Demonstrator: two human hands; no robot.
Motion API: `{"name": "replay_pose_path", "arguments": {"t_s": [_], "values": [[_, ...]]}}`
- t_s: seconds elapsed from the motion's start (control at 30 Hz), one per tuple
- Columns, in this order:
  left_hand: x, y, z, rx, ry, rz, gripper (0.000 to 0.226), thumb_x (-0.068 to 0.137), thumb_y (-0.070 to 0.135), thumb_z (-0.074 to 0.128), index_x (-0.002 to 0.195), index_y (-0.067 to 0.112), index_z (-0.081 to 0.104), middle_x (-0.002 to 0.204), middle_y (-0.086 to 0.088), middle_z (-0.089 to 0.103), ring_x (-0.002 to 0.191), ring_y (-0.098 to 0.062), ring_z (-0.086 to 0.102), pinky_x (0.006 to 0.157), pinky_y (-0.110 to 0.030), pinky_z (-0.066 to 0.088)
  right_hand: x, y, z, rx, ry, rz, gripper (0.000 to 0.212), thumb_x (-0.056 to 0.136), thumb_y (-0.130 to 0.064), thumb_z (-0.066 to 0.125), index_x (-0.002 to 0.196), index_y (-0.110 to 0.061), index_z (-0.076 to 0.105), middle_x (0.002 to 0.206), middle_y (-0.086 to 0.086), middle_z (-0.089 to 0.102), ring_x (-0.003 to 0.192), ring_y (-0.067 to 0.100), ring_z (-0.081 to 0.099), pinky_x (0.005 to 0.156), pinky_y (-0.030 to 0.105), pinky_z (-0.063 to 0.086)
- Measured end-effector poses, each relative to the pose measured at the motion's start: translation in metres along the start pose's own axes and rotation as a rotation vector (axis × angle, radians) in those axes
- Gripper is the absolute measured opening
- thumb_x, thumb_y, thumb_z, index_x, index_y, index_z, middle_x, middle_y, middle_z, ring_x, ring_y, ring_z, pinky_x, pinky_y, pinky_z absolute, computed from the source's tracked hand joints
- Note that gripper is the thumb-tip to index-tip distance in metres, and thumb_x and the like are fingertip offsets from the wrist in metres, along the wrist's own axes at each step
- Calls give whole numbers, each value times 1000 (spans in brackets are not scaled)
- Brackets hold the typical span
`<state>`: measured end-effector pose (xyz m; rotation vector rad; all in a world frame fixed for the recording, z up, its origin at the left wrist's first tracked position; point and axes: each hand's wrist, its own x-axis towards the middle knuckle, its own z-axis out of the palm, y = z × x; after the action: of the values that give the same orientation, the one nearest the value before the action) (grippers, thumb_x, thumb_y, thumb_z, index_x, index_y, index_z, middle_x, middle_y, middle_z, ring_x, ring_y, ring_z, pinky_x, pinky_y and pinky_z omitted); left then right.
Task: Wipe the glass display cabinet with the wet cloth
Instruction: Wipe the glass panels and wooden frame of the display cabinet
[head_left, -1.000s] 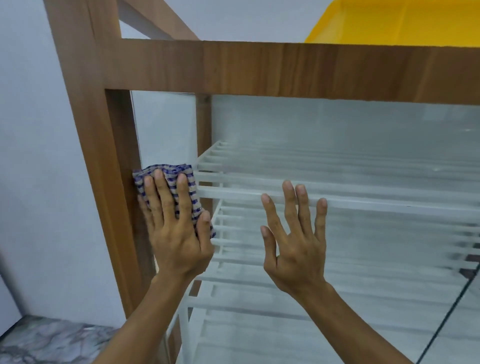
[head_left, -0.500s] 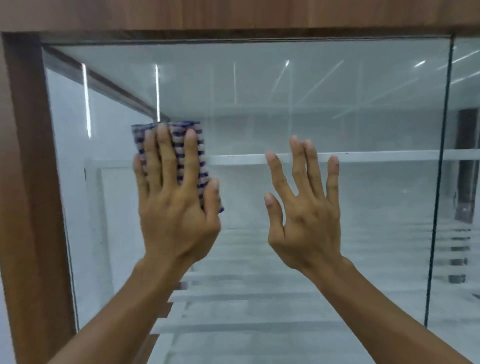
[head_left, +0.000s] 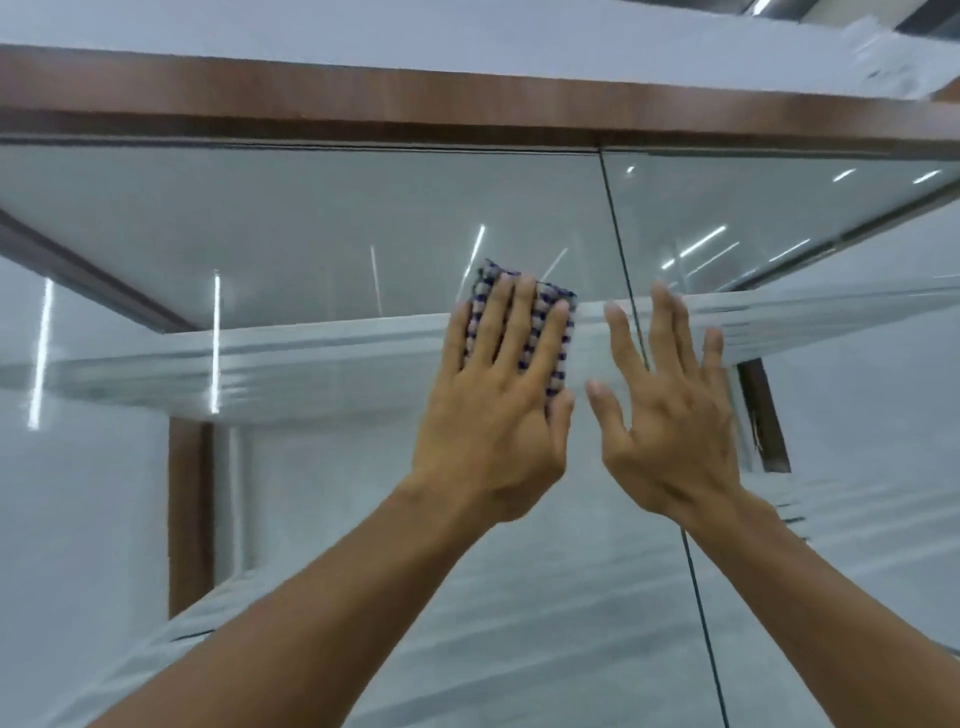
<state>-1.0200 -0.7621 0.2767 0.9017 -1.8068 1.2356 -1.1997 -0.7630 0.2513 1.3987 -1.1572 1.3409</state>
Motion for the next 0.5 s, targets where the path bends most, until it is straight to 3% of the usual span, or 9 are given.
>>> {"name": "replay_pose_path", "arguments": {"t_s": [0.1, 0.17, 0.27, 0.5], "values": [[-20, 13, 10, 49, -10, 95, 69, 105, 50, 14, 165, 21, -4, 171, -8, -17, 158, -22, -21, 129, -49, -6, -11, 7, 2, 129, 6, 3, 69, 101, -37, 22, 163, -14, 3, 172, 2, -3, 157, 9, -9, 129, 42, -7], [1, 11, 9, 57, 46, -3, 69, 104, 50, 12, 165, 23, -3, 172, -7, -14, 158, -22, -17, 129, -47, -8, -20, 12, 2, 148, 21, 31, 65, 102, -33, 17, 163, -14, 3, 171, -2, -3, 156, 5, -10, 128, 34, -11], [45, 31, 3, 29, -8, -122, 67, 107, 47, 13, 163, 20, -13, 171, -8, -21, 157, -23, -24, 127, -46, -15, -26, 15, 2, 190, 16, 69, 63, 102, -32, 14, 163, -17, 6, 171, -6, -2, 155, 2, -11, 124, 24, -17], [9, 64, 22, 11, 4, -22, 66, 108, 46, 8, 163, 16, -14, 170, -6, -22, 156, -22, -26, 128, -46, -13, -29, 19, -4, 234, -6, 47, 70, 95, -35, 16, 163, -21, 10, 171, -8, 3, 155, 1, -6, 125, 25, -13]]}}
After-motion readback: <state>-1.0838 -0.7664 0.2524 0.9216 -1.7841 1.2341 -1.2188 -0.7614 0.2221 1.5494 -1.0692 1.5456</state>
